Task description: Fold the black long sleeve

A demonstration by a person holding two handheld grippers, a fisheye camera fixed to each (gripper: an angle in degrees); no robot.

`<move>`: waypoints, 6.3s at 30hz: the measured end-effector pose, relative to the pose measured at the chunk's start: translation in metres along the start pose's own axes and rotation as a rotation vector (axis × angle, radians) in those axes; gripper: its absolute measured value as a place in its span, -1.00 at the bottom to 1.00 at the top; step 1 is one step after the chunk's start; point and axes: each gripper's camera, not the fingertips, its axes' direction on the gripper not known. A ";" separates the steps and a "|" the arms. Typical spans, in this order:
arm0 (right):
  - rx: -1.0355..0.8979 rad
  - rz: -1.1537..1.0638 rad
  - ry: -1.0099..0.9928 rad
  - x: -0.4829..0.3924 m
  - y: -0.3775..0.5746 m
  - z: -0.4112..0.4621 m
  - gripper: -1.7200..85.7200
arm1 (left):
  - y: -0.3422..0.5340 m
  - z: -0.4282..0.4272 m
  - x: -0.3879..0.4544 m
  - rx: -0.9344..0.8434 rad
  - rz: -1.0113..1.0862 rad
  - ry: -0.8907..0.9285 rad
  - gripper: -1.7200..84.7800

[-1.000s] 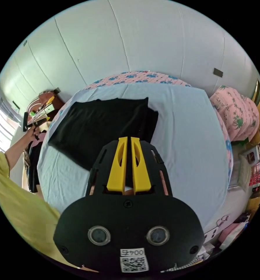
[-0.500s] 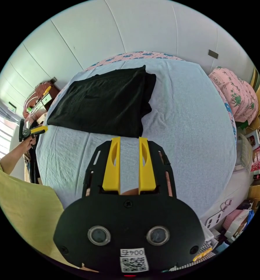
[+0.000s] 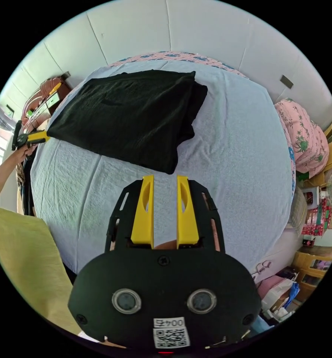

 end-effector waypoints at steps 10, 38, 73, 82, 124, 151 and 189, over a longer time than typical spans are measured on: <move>-0.038 -0.137 0.058 -0.042 -0.012 0.025 -0.87 | -0.013 0.005 0.012 -0.014 0.064 -0.021 -0.84; 0.124 0.036 -0.090 -0.143 0.002 0.014 -0.83 | -0.012 -0.027 0.056 0.185 -0.014 0.093 -0.96; 0.128 -0.013 -0.314 -0.188 -0.015 0.021 -0.83 | 0.071 0.079 0.154 0.124 0.065 -0.094 -0.76; -0.009 -0.079 -0.286 -0.199 -0.037 0.058 -0.84 | 0.054 0.149 0.184 0.078 0.194 -0.066 -0.86; 0.283 0.641 -0.749 0.342 0.054 0.000 -0.62 | -0.194 0.222 0.802 0.234 0.563 -0.287 -0.89; -0.121 0.474 -0.632 0.240 -0.244 0.206 -0.82 | -0.132 0.072 0.538 0.441 0.180 -0.116 -0.94; 0.085 -0.050 -0.165 -0.420 -0.275 0.435 -0.75 | 0.267 0.090 -0.148 0.582 -1.340 0.851 -0.92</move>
